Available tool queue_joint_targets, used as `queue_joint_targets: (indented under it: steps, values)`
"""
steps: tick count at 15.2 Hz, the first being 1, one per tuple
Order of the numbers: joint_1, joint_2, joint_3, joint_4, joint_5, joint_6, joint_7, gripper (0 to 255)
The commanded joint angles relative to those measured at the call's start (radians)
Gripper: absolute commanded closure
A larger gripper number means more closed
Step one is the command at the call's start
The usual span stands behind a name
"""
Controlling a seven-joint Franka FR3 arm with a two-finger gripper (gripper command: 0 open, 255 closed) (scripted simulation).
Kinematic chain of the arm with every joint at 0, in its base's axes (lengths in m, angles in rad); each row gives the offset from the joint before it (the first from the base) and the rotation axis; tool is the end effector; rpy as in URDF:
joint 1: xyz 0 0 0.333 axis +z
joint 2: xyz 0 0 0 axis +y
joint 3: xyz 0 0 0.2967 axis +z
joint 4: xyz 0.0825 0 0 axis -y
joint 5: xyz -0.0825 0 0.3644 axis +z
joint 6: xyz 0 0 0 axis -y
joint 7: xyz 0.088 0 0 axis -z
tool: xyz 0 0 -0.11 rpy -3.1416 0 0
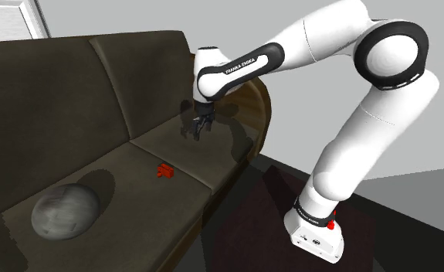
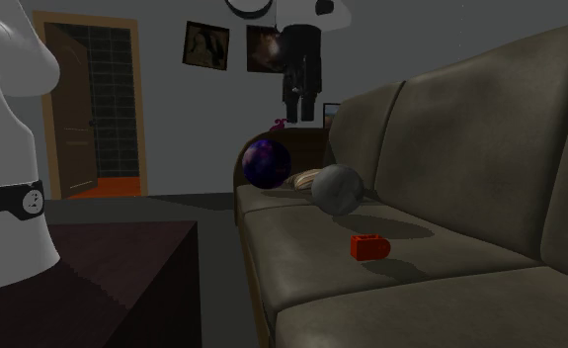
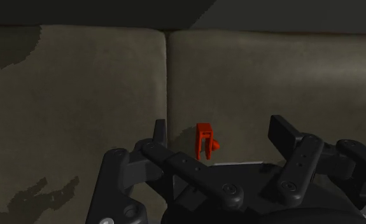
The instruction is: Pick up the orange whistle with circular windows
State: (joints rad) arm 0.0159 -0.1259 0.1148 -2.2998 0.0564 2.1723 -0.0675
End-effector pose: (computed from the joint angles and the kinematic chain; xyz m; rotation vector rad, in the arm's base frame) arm 0.4750 0.0651 0.3884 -3.0990 -0.2567 0.0050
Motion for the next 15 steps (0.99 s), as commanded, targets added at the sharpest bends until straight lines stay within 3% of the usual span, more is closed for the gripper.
queue_joint_targets:
  steps: [1, 8, 15]
  values:
    - [0.003, 0.080, 0.005, 0.025, -0.011, 0.056, -0.004, 0]
    - [0.021, 0.350, 0.016, 0.172, -0.066, 0.175, -0.004, 0]
    - [0.056, 0.622, 0.009, 0.382, -0.122, 0.234, -0.004, 0]
